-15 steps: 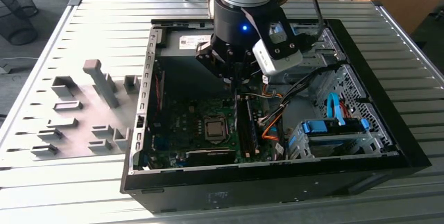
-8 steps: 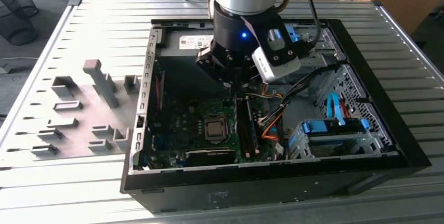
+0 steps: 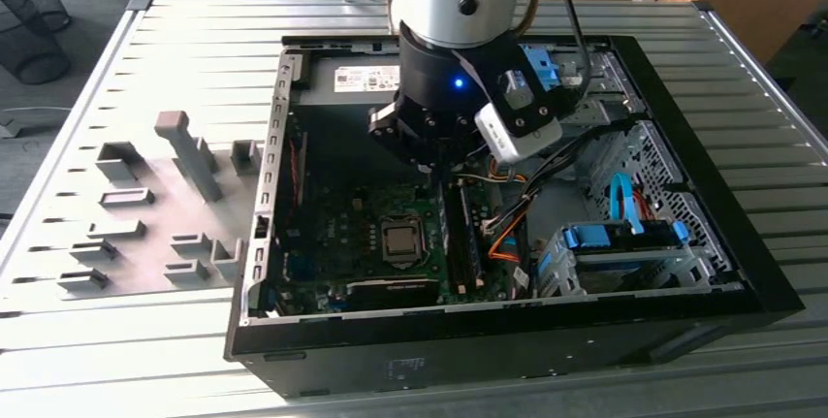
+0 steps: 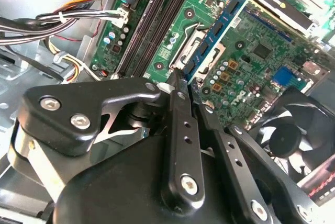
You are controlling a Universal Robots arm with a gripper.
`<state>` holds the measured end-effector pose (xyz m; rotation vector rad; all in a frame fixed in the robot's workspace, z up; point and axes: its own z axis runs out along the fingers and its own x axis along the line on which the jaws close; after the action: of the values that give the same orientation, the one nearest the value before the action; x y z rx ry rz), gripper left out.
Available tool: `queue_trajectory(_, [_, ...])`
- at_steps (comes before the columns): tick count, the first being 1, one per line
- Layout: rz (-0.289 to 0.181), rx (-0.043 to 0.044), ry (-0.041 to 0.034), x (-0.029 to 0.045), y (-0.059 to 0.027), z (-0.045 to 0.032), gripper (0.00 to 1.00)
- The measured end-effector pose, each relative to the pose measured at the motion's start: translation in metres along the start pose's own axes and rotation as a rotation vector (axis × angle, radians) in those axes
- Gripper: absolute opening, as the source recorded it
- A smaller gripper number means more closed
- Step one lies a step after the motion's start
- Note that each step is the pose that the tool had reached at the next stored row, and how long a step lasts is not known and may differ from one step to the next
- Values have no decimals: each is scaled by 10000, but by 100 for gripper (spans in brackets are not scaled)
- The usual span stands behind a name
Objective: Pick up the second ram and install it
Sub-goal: 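Insert the second ram into the second slot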
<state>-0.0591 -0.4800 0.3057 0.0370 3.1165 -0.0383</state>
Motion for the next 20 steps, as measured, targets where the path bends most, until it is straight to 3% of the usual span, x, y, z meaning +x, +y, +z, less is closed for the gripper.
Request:
queue_trajectory(4, [0,-2,-42,0,2,53,14])
queue_trajectory(20, [-65,-16,-41,-8,2,72,14])
